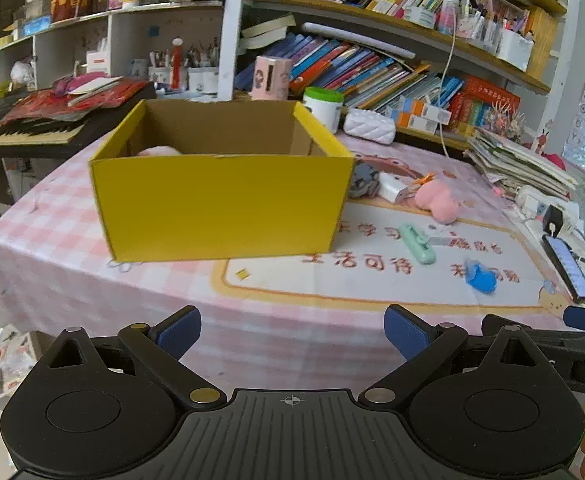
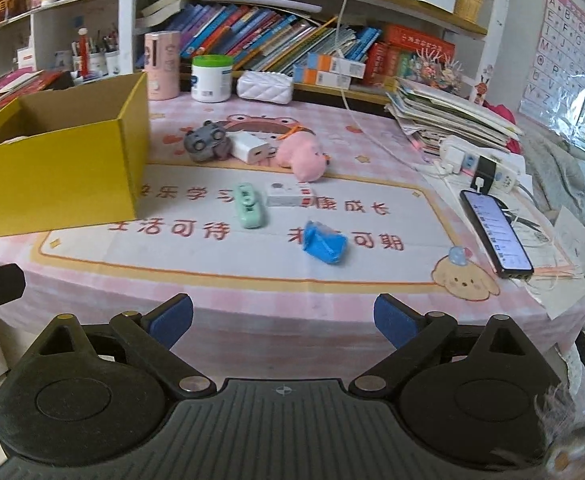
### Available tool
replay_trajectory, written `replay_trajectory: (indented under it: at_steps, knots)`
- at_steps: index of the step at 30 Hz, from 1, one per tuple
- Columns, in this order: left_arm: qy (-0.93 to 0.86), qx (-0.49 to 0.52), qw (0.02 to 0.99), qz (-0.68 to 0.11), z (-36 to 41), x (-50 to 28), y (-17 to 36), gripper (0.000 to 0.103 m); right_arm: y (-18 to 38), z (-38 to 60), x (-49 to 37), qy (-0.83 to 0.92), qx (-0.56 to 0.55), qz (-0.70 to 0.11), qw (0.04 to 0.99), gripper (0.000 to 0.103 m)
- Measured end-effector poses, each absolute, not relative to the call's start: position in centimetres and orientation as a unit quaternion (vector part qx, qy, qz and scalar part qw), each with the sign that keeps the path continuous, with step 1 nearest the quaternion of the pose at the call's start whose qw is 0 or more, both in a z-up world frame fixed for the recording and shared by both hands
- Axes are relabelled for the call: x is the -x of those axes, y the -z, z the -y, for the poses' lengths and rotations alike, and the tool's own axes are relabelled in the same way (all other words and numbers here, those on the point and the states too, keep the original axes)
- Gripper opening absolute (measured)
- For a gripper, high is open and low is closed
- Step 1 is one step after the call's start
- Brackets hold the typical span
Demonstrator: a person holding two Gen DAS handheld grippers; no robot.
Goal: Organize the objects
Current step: 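Grasp the blue plastic item with the right tool while the left tool approaches the mint-green stapler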
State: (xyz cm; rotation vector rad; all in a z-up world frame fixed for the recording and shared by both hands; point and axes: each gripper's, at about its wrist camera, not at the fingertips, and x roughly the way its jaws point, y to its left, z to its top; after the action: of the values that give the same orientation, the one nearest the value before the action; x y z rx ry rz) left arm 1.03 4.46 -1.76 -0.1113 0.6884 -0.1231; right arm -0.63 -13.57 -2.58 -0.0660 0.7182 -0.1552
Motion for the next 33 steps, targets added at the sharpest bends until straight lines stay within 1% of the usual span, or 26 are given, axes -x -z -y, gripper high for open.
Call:
replay_trajectory:
  at_steps: [18, 22, 25, 28, 31, 33]
  knots:
    - [0.061, 0.051, 0.94, -0.332, 3.8, -7.9, 1.3, 0.1, 1.5, 22.3, -7.1, 0.074, 0.027, -0.346, 0.935, 0.098]
    - [0.045, 0.059, 0.938, -0.34, 4.8, -9.3, 1.6, 0.1, 2.1, 23.8, -9.4, 0.032, 0.019, -0.36, 0.932, 0.094]
    - [0.029, 0.065, 0.936, -0.345, 5.5, -10.1, 1.9, 0.1, 3.4, 24.1, -11.2, -0.015, 0.022, -0.397, 0.917, 0.078]
    - [0.017, 0.066, 0.934, -0.351, 6.2, -10.7, 2.2, 0.099, 4.8, 24.1, -12.7, -0.05, 0.031, -0.43, 0.901, 0.067]
    - [0.005, 0.066, 0.932, -0.356, 6.9, -11.3, 2.4, 0.1, 5.6, 24.3, -13.9, -0.075, 0.034, -0.443, 0.893, 0.062]
    - [-0.003, 0.066, 0.931, -0.36, 7.2, -11.7, 2.5, 0.099, 6.0, 24.4, -14.6, -0.091, 0.037, -0.453, 0.886, 0.057]
